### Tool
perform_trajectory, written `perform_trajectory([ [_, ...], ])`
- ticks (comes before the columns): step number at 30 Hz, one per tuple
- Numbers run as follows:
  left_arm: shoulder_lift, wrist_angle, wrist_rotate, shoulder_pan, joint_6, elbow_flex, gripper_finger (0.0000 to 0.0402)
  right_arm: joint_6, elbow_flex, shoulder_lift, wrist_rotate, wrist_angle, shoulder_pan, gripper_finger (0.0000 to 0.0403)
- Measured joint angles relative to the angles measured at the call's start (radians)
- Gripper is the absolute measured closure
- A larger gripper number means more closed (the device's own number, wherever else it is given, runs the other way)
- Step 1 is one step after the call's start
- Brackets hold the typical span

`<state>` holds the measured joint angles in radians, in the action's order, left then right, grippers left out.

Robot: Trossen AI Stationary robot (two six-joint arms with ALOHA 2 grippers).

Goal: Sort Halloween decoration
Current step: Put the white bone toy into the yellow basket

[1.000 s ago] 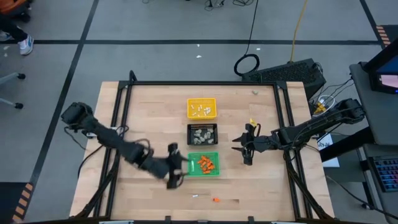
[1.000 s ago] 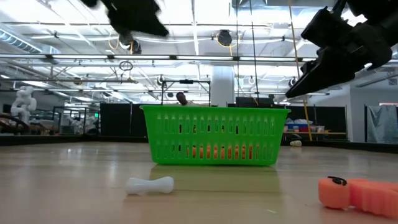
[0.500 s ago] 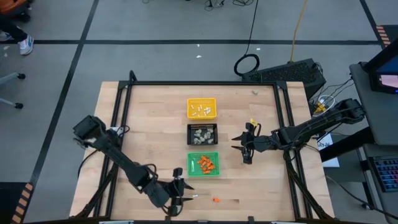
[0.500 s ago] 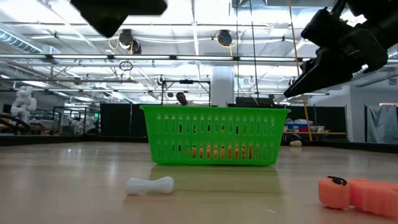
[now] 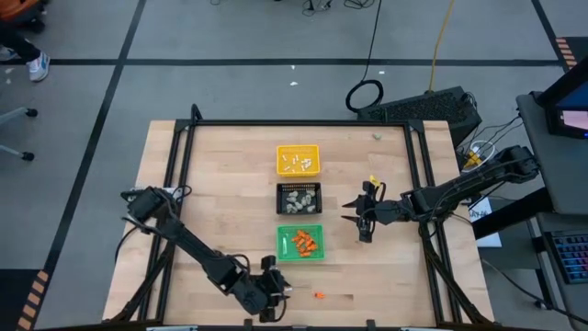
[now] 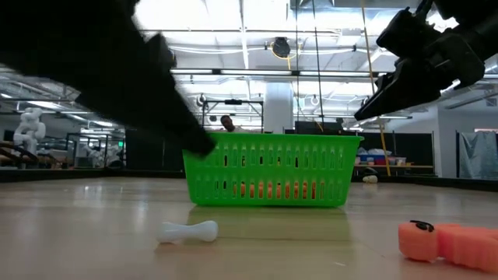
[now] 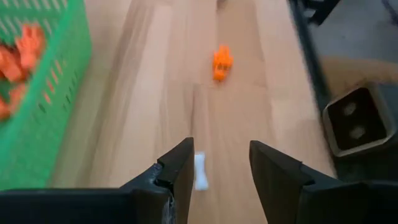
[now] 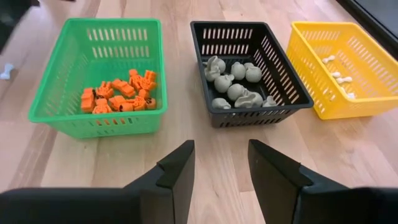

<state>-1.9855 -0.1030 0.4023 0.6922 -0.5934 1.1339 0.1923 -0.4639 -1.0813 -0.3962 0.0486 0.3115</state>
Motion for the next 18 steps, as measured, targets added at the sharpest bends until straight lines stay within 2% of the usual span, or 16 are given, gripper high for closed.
perform_trajectory([
  [18,-0.087,-0.002,0.023,-0.003,-0.029,0.000,0.0249,-0.022,0.000,0.000,0.000,0.000,0.000,0.0268],
])
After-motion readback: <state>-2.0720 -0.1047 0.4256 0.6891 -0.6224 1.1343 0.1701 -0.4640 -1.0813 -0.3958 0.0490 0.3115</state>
